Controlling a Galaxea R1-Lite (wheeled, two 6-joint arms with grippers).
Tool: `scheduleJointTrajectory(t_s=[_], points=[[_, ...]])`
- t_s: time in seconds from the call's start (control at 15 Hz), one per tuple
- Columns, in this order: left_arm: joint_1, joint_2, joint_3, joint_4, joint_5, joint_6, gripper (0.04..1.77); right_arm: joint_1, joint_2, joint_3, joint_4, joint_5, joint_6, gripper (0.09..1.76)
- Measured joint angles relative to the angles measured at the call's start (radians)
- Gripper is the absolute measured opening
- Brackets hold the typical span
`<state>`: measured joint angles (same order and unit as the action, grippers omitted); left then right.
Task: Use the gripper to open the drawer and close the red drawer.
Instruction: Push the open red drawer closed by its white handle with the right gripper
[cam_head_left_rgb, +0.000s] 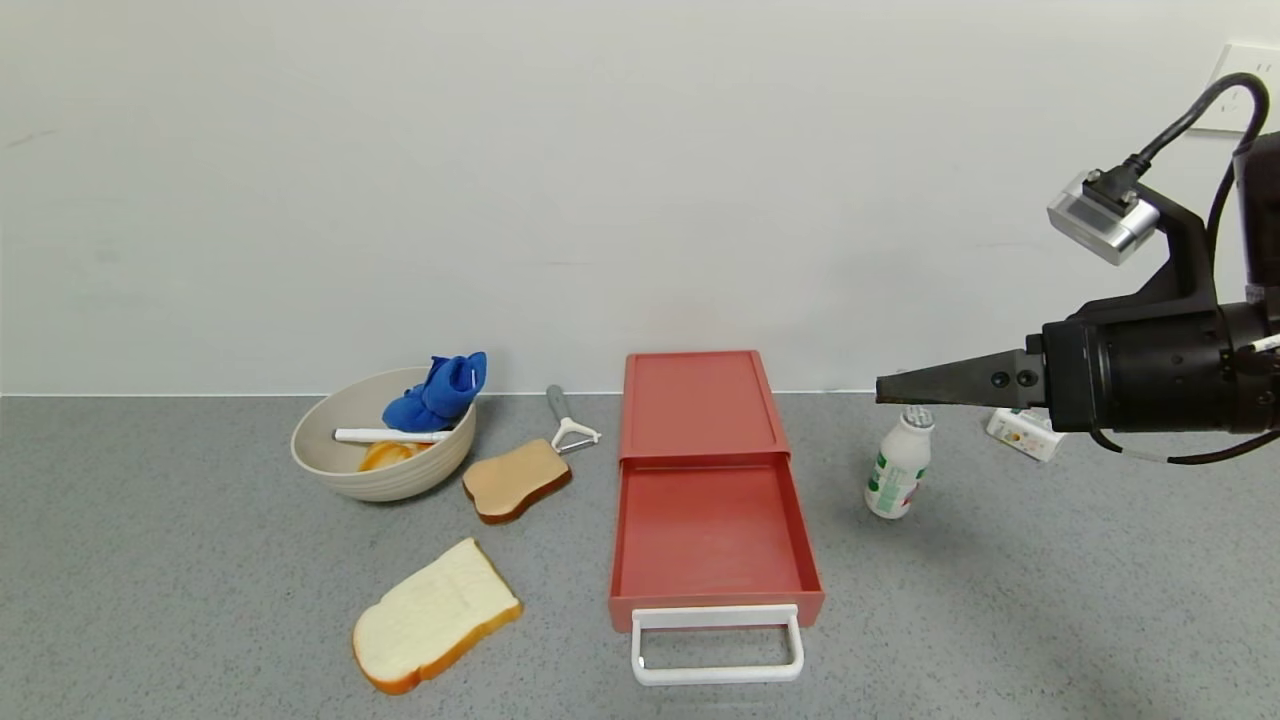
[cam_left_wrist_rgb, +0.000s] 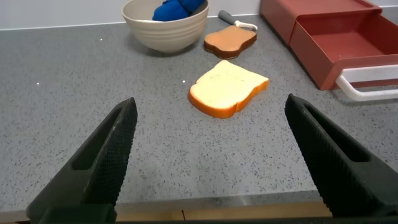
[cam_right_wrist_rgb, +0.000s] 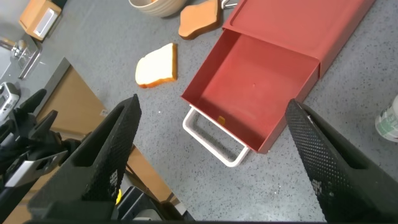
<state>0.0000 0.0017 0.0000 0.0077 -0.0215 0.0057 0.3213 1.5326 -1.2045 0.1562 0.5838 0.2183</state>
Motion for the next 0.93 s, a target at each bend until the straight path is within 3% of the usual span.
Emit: scheduleJointTrajectory(t_s=[0.53,0.73,0.93], points=[[0.0,0.0,0.0,0.0,0.0,0.0,1.72,0.009,-0.003,0.007,0.012,-0.013,0.002,1.71],[0.0,0.0,0.0,0.0,0.0,0.0,1.72,0.056,0.014,-0.012,0.088,-0.137,0.011,1.71],[0.0,0.0,0.0,0.0,0.0,0.0,1.72,0.152,0.066,-0.086,0.231,-0.305,0.119,1.71]])
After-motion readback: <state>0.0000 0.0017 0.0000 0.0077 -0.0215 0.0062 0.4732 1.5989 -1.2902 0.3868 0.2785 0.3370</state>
